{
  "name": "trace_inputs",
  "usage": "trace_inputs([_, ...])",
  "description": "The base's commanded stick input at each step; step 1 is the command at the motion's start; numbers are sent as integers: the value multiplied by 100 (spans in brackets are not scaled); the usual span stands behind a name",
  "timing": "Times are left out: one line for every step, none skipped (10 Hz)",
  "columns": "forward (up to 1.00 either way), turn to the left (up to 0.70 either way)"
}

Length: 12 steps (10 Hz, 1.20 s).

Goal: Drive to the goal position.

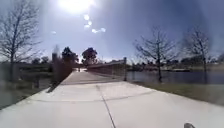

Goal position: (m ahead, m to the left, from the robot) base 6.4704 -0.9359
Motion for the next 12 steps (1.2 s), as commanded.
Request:
trace_inputs([70, 35])
trace_inputs([70, 35])
trace_inputs([70, 35])
trace_inputs([70, 0])
trace_inputs([70, 0])
trace_inputs([70, 0])
trace_inputs([70, 0])
trace_inputs([70, 0])
trace_inputs([70, 0])
trace_inputs([70, 0])
trace_inputs([70, 0])
trace_inputs([70, 0])
